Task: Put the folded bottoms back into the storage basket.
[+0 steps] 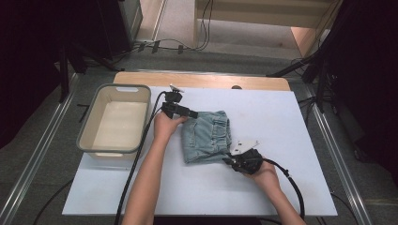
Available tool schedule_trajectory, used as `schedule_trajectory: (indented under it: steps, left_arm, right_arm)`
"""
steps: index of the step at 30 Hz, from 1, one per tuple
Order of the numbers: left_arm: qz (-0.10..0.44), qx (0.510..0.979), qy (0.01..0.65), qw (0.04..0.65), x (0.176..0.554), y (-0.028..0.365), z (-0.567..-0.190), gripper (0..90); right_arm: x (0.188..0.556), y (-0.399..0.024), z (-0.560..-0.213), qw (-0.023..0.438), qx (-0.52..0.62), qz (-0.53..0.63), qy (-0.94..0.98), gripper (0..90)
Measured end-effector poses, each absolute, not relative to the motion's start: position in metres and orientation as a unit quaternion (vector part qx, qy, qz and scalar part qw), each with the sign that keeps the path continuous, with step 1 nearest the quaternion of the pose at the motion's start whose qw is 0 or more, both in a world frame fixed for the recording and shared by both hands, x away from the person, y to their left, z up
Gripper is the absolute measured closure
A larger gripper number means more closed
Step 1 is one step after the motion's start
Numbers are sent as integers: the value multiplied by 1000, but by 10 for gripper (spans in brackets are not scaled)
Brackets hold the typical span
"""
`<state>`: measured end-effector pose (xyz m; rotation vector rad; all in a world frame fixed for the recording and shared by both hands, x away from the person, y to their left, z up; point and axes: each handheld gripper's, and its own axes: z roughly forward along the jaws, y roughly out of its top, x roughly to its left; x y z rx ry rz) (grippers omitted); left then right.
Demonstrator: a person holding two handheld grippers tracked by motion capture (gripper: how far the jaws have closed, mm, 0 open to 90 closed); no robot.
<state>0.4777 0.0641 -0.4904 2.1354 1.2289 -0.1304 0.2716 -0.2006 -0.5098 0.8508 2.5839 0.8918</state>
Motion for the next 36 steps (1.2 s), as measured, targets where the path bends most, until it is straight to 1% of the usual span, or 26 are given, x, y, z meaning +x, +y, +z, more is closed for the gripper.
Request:
schedule_trajectory:
  steps: [1,3,4,8,14,15,16,17,18,22,26,31,36]
  left_arm:
    - [-48,818,470,329,477,64,-490,280]
    - [-51,817,469,331,477,63,-490,313]
    - [-54,817,468,333,477,63,-491,354]
    - [-67,815,465,339,476,62,-493,456]
    - [-73,818,460,337,475,60,-493,535]
    - [-73,819,458,336,475,60,-493,544]
    - [-71,821,457,335,475,60,-493,555]
    - [-69,822,456,335,474,60,-493,565]
    - [-67,822,455,335,474,59,-492,578]
    - [-60,824,452,337,472,58,-491,629]
    - [-53,829,444,337,471,58,-489,715]
    - [-53,830,441,337,471,58,-488,753]
    - [-55,826,443,344,470,59,-487,765]
  right_arm:
    - [272,-201,-510,143,292,309,894,726]
    - [272,-201,-510,143,293,308,894,727]
    - [272,-201,-510,143,293,308,894,726]
    - [272,-200,-510,143,293,308,894,726]
    - [272,-201,-510,143,294,308,893,727]
    - [272,-201,-510,149,294,307,893,727]
    - [272,-201,-510,149,294,308,893,727]
    - [271,-200,-510,135,298,308,893,727]
    - [272,-201,-510,144,293,309,893,727]
    - [272,-200,-510,143,296,308,893,727]
    - [271,-200,-510,141,300,307,892,728]
    - [270,-200,-510,139,308,306,890,734]
    - [271,-200,-510,143,308,312,887,755]
